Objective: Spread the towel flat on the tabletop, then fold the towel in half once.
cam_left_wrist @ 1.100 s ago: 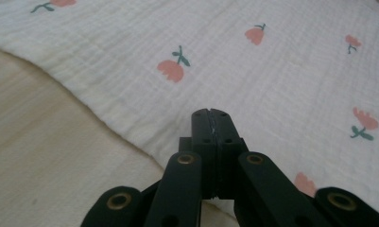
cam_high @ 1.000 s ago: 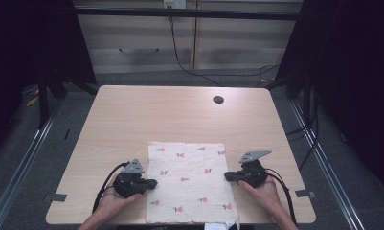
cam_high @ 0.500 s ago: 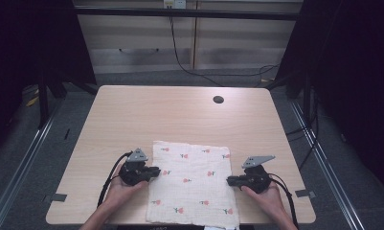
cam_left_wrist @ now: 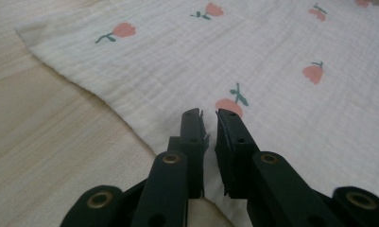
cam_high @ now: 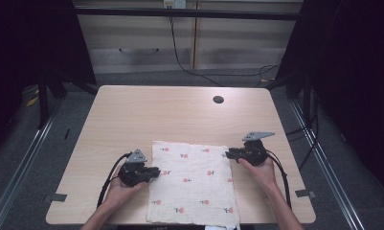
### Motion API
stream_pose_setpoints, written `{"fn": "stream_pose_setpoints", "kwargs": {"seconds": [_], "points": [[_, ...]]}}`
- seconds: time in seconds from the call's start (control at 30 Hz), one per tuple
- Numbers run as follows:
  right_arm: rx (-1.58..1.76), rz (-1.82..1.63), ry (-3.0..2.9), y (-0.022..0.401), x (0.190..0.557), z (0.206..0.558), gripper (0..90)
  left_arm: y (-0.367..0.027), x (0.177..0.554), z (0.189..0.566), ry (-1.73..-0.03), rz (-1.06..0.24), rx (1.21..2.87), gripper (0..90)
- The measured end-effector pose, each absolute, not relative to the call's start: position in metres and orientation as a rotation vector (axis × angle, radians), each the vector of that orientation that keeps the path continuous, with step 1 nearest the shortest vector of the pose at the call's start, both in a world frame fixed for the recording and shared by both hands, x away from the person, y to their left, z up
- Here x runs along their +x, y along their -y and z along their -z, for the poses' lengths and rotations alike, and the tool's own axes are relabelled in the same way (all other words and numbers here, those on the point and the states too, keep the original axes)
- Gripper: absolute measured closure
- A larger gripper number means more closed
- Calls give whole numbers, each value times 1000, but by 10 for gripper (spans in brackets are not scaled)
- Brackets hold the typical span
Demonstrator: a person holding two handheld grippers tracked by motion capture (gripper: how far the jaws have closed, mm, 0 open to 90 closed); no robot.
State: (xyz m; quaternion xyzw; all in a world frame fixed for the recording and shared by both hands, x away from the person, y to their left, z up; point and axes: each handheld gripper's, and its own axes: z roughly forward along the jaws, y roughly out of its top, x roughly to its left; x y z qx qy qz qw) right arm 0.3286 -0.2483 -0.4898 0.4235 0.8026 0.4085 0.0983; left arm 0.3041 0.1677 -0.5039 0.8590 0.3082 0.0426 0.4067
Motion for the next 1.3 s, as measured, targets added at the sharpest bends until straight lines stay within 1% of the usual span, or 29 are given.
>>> {"fn": "stream_pose_setpoints", "kwargs": {"seconds": [0.1, 0.27, 0.53, 0.6, 0.77, 0.8, 0.97, 1.03, 1.1, 1.13, 1.23, 1.3], "points": [[1265, -1190, -2369, 246, 342, 495, 697, -168, 305, 505, -772, -95, 2159, 808], [1293, -1167, -2363, 247, 354, 501, 657, -170, 306, 505, -769, -88, 2153, 804], [1278, -1140, -2369, 240, 363, 507, 657, -171, 308, 506, -767, -67, 2147, 804], [1273, -1130, -2365, 239, 362, 507, 682, -171, 308, 506, -769, -63, 2143, 784], [1297, -1175, -2348, 241, 358, 510, 823, -170, 308, 505, -768, -47, 2146, 754], [1301, -1177, -2352, 241, 358, 510, 836, -170, 307, 505, -766, -49, 2149, 737], [1311, -1227, -2328, 239, 355, 509, 857, -168, 304, 501, -735, -59, 2143, 617], [1297, -1240, -2325, 237, 354, 507, 859, -170, 306, 495, -734, -59, 2109, 592], [1293, -1257, -2321, 237, 353, 504, 860, -173, 308, 487, -757, -120, 2066, 576], [1292, -1257, -2319, 237, 353, 504, 861, -175, 309, 483, -769, -128, 2048, 576], [1296, -1295, -2305, 240, 353, 501, 862, -183, 316, 479, -813, -132, 2000, 541], [1293, -1295, -2305, 240, 353, 500, 862, -188, 324, 478, -839, -128, 2012, 524]]}}
